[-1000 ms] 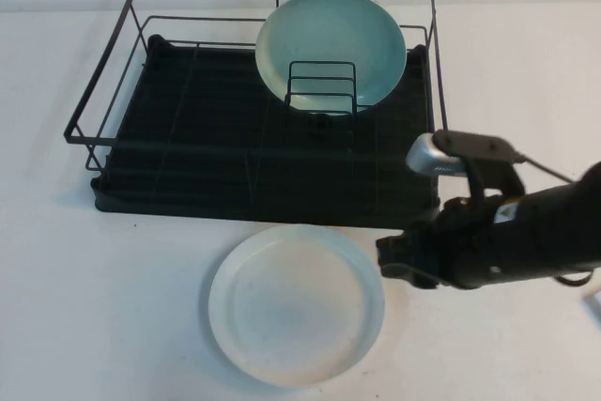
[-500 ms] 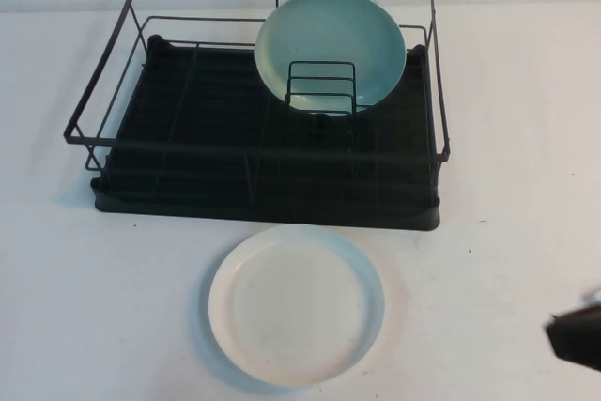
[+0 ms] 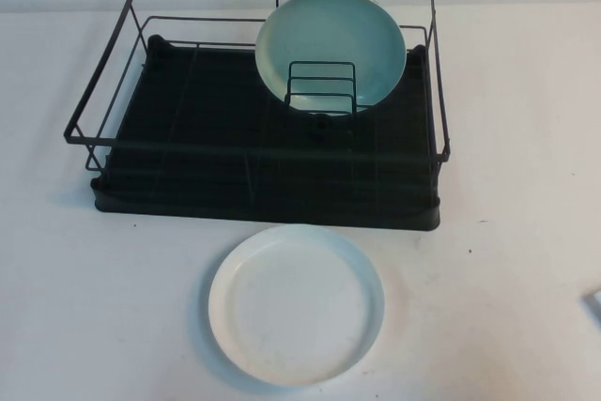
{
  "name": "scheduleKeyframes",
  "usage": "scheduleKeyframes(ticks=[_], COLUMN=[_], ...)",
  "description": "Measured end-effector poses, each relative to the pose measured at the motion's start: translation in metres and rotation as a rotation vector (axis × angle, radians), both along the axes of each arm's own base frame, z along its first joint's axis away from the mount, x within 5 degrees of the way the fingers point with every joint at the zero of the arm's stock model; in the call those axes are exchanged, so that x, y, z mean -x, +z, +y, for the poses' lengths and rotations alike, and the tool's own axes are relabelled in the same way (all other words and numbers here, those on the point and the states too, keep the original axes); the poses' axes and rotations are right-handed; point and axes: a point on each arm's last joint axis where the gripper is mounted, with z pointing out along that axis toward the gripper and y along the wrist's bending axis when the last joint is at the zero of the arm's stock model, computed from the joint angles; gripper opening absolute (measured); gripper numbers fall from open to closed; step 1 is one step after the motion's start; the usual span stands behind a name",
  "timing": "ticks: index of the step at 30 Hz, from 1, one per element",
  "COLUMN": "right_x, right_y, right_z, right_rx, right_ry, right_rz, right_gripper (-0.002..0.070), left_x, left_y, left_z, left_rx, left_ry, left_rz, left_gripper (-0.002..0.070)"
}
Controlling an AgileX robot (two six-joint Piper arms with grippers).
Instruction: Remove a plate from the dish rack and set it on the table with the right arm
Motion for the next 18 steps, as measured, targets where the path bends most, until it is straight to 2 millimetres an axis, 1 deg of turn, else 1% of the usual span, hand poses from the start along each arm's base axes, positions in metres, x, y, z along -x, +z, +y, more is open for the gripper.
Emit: scheduleKeyframes(ticks=[4,7,12,18], right_x=[0.006,0.013,0.026,0.041], right_y=[-0.028,-0.039,-0.051,-0.057], right_z=[-0.023,-0.033,-0.04,-0.041], right_rx=[-0.057,-0.088,-0.101,-0.117], right_ry=[-0.203,-0.298,-0.36,-0.367], right_rz=[-0.133,-0.252,-0.391,-0.494], right_gripper=[-0.0018,-0.0018,-0.0018,-0.0018], left_x=[0.0,0.0,0.0,0.0], left_y=[0.0,0.0,0.0,0.0], left_z=[0.0,0.0,0.0,0.0], left_rx=[0.0,0.0,0.0,0.0], left_ry=[0.0,0.0,0.0,0.0], left_rz=[0.0,0.0,0.0,0.0], left_gripper=[-0.0004,-0.0004,-0.0004,-0.0004])
